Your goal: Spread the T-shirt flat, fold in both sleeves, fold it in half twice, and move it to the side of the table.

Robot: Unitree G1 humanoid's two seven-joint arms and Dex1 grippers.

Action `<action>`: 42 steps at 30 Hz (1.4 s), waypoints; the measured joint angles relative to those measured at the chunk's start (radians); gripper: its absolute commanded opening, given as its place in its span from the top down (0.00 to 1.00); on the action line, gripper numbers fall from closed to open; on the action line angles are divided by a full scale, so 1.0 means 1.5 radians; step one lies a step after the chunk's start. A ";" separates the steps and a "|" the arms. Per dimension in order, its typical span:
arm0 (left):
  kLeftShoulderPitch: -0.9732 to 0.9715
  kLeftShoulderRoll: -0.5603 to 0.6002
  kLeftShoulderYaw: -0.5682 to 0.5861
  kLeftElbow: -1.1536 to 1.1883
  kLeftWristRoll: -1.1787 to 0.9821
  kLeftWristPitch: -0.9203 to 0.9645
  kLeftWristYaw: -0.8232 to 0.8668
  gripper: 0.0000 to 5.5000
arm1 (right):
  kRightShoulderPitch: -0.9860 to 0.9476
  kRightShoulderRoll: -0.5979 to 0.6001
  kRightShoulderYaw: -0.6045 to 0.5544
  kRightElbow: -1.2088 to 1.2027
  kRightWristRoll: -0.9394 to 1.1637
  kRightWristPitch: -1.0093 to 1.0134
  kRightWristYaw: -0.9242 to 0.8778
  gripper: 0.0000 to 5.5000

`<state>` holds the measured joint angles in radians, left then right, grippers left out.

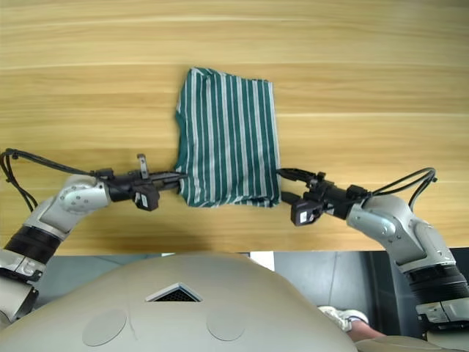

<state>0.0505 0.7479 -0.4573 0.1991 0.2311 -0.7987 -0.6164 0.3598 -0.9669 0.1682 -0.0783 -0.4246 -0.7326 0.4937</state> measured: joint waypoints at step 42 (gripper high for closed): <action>0.191 0.035 0.048 -0.101 -0.054 0.028 0.041 1.00 | 0.069 0.057 -0.007 -0.078 0.140 0.047 0.019 0.98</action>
<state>0.3375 0.8007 -0.3857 0.0474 0.1495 -0.7574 -0.5552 0.4630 -0.8810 0.1579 -0.1955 -0.2142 -0.6616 0.5216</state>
